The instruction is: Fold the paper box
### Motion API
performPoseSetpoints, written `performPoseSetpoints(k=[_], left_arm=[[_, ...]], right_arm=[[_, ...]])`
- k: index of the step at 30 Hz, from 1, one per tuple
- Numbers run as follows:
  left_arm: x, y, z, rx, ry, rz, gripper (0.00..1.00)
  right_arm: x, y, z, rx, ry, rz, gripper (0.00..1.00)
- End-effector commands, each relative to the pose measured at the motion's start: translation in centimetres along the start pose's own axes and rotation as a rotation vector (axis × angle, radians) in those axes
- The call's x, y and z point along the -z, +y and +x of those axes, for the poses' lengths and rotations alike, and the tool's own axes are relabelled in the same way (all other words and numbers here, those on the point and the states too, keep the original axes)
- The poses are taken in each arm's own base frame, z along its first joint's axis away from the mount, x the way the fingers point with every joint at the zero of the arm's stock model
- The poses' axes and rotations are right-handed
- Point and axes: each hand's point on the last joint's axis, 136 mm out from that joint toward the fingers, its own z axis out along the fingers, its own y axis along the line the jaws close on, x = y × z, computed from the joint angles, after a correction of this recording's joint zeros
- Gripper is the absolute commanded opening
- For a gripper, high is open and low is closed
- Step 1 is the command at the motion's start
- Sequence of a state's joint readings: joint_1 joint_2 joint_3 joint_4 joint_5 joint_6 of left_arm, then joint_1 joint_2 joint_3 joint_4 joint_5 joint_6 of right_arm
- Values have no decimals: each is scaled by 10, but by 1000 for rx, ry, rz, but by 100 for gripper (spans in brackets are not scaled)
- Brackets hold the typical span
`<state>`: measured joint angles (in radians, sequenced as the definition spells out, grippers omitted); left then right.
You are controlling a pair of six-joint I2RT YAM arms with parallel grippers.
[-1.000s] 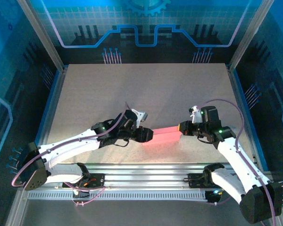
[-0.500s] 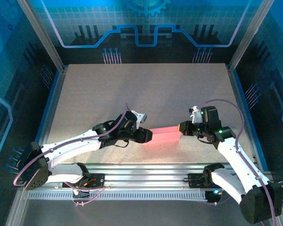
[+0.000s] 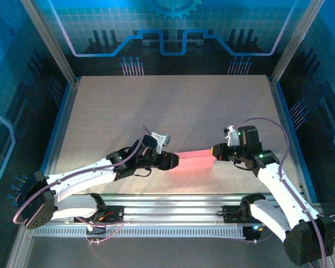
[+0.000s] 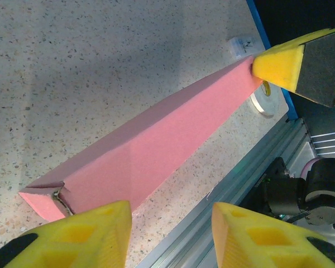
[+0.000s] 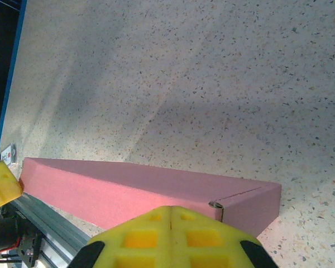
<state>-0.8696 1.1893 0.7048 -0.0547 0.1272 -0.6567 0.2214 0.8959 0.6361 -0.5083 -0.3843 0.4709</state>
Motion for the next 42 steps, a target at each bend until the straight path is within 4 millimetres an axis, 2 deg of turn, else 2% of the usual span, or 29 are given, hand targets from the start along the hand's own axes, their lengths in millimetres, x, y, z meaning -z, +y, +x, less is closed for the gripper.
performPoseSetpoints(k=[1, 6, 9, 12, 14, 18, 22, 23, 24, 29, 33, 42], left_arm=[[3, 12, 17, 34, 84, -64, 45], [11, -23, -16, -13, 37, 0, 47], [14, -40, -30, -47, 29, 23, 47], [17, -47, -38, -98, 39, 13, 49], [20, -47, -39, -155, 64, 2, 50], [22, -44, -38, -285, 127, -2, 55], [21, -38, -39, -359, 176, -14, 61], [20, -37, -40, -379, 192, -22, 69], [20, -36, -40, -403, 210, -29, 73], [10, -35, -39, -466, 294, -42, 72], [0, -34, -39, -505, 355, -50, 71], [-29, -32, -34, -554, 483, -36, 69]], right_arm=[[3, 8, 10, -18, 62, -31, 10], [14, 35, -12, 52, 34, -91, 16], [19, 43, -20, 82, 24, -89, 19], [23, 47, -22, 96, 23, -88, 23], [26, 49, -21, 103, 21, -87, 29], [39, 50, -19, 123, 7, -68, 48], [53, 53, -12, 139, -2, -63, 63], [56, 54, -10, 138, -4, -61, 68], [59, 53, -8, 135, -6, -58, 73], [68, 51, 3, 123, -17, -46, 92], [73, 48, 11, 114, -18, -38, 100], [79, 44, 21, 112, -15, -21, 100]])
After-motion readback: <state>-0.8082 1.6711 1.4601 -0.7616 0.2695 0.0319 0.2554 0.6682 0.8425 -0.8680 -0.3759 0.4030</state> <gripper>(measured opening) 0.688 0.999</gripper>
